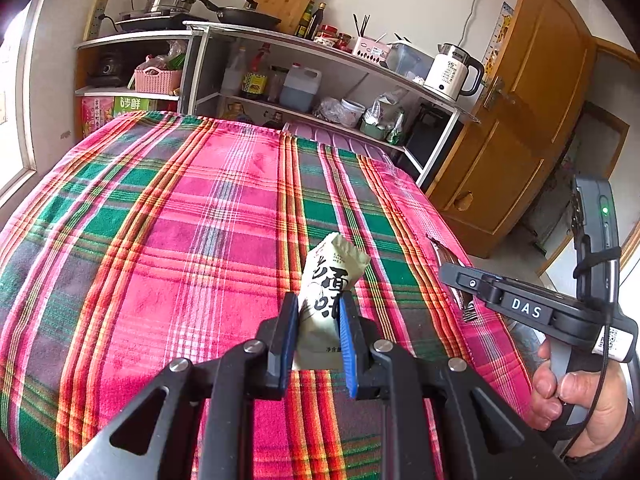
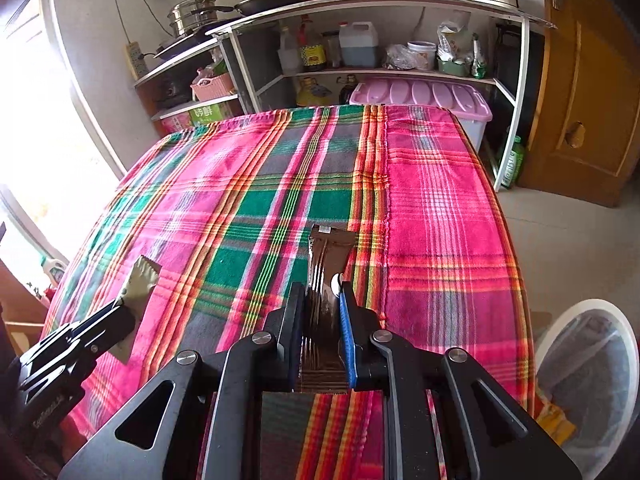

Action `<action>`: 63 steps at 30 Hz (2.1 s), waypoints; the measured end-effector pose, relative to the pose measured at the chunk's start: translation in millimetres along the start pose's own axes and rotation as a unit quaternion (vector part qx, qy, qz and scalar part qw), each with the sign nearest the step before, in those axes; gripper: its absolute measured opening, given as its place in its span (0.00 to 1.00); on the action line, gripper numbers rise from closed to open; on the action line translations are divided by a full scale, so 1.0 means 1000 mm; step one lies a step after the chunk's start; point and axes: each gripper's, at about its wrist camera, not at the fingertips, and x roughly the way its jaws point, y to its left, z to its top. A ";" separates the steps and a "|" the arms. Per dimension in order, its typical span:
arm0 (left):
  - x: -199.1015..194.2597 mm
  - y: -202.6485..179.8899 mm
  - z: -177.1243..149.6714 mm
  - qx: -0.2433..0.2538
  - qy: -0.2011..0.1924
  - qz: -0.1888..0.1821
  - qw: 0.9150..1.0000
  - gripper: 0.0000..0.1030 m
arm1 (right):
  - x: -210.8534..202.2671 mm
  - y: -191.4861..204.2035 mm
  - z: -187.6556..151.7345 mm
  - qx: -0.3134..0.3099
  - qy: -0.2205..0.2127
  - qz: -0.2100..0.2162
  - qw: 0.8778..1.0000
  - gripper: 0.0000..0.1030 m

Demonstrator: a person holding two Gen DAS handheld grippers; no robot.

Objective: Collect trash
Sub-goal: 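Carry the white packet in left tool while right tool carries the chocolate bar over the bin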

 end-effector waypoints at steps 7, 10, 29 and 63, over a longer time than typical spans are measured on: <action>-0.021 -0.020 -0.006 0.015 -0.011 0.001 1.000 0.20 | -0.039 -0.010 -0.019 0.007 -0.026 0.015 1.000 0.17; -0.030 -0.031 -0.009 0.022 -0.017 0.000 1.000 0.20 | -0.056 -0.015 -0.027 0.010 -0.039 0.014 0.999 0.17; -0.029 -0.116 -0.024 0.081 -0.010 -0.036 0.996 0.20 | -0.108 -0.078 -0.063 0.057 -0.073 0.005 0.996 0.17; 0.076 -0.276 -0.052 0.158 0.089 -0.146 0.972 0.21 | -0.119 -0.234 -0.112 0.196 -0.068 -0.059 0.977 0.17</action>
